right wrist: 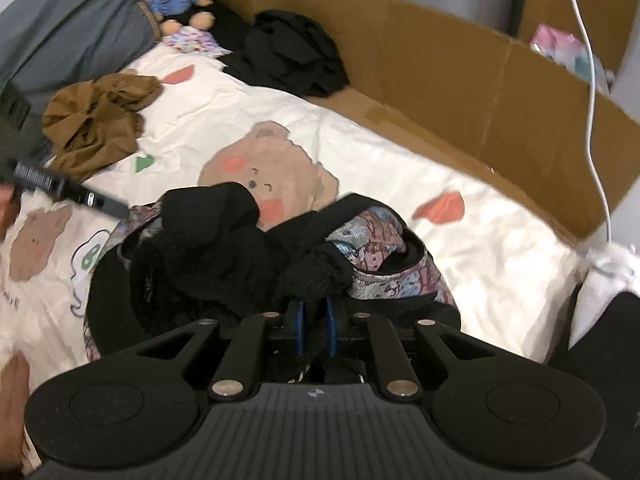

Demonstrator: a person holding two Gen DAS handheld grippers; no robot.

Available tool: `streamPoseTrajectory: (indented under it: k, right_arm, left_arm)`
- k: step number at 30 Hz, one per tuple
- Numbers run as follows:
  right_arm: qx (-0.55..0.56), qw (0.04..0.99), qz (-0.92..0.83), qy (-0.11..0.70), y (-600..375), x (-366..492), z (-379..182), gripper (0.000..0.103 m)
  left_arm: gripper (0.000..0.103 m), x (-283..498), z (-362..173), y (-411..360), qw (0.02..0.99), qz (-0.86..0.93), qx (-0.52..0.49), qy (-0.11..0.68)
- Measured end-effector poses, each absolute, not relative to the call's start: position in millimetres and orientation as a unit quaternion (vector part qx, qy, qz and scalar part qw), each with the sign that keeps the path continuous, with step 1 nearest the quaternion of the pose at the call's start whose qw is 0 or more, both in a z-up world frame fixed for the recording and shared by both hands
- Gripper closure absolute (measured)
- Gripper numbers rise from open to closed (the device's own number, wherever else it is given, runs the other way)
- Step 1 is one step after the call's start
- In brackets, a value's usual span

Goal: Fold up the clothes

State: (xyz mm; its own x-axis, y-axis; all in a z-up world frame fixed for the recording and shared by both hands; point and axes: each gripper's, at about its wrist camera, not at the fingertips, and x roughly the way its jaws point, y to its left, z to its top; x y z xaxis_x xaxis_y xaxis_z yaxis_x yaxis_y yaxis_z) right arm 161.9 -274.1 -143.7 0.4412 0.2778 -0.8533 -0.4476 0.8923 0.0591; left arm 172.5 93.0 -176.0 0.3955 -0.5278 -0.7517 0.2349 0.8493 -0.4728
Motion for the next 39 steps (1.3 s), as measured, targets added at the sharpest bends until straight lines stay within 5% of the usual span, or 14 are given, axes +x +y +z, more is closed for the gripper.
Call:
streamPoseTrajectory:
  k: [8, 20, 25, 30, 35, 39]
  right_arm:
    - [-0.173, 0.862, 0.248, 0.407, -283.2, 155.6, -117.4, 0.089]
    - [-0.274, 0.825, 0.275, 0.412, -291.9, 151.4, -136.2, 0.089]
    - [-0.309, 0.814, 0.308, 0.383, -289.4, 143.4, -143.5, 0.057]
    - [-0.386, 0.794, 0.326, 0.338, -284.8, 143.1, -143.5, 0.057]
    - [-0.42, 0.77, 0.339, 0.342, -279.8, 147.6, -150.2, 0.057]
    - [-0.451, 0.752, 0.339, 0.34, -268.4, 154.8, -153.1, 0.057]
  left_arm:
    - [0.085, 157.9, -184.3, 81.3, 0.821, -0.272, -0.055, 0.498]
    - [0.081, 148.4, -205.6, 58.3, 0.783, -0.377, 0.133, 0.477]
    - [0.081, 146.2, -213.8, 55.1, 0.769, -0.407, 0.171, 0.462]
    - [0.081, 144.2, -219.1, 42.2, 0.749, -0.431, 0.236, 0.444]
    - [0.053, 137.3, -226.8, 29.0, 0.732, -0.451, 0.277, 0.429]
    - [0.041, 130.0, -231.0, 20.5, 0.731, -0.457, 0.3, 0.407]
